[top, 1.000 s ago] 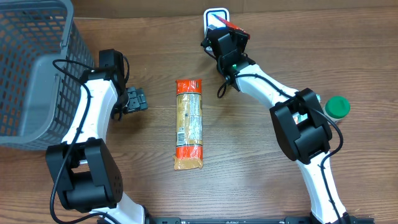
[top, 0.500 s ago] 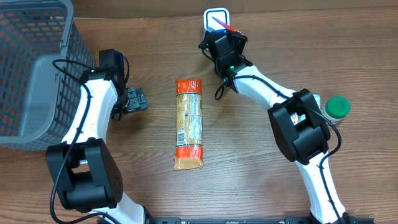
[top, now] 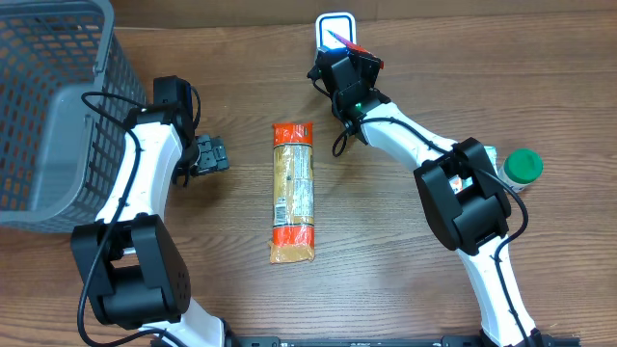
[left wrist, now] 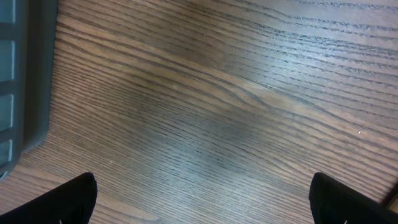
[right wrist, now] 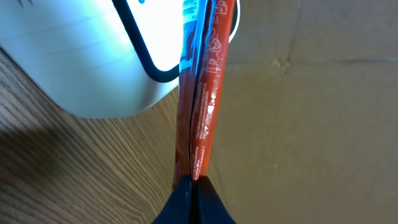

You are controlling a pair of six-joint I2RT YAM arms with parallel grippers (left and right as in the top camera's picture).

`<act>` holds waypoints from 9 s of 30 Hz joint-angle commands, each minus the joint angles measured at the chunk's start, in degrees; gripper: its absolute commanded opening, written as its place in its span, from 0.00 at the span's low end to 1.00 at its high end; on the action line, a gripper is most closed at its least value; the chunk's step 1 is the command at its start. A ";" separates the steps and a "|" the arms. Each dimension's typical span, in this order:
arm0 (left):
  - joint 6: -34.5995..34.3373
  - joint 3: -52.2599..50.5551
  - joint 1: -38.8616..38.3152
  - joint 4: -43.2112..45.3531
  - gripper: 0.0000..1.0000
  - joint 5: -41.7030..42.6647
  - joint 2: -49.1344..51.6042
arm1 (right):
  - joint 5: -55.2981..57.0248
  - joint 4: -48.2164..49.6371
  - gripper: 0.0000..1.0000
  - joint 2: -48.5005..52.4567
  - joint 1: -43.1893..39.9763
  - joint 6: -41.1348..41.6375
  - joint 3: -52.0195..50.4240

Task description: Scan the item barcode

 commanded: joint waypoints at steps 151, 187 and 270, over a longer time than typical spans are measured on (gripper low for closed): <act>0.85 0.24 -0.02 0.07 1.00 -0.55 -1.20 | -60.70 -46.23 0.62 -27.96 -2.03 89.18 -24.22; 0.85 0.24 -0.02 0.07 1.00 -0.55 -1.20 | -41.83 -33.90 0.10 -22.14 29.42 101.37 -24.22; 0.85 0.24 -0.42 0.07 1.00 -0.55 -1.20 | -38.64 -46.71 0.86 -7.80 8.57 46.62 -1.77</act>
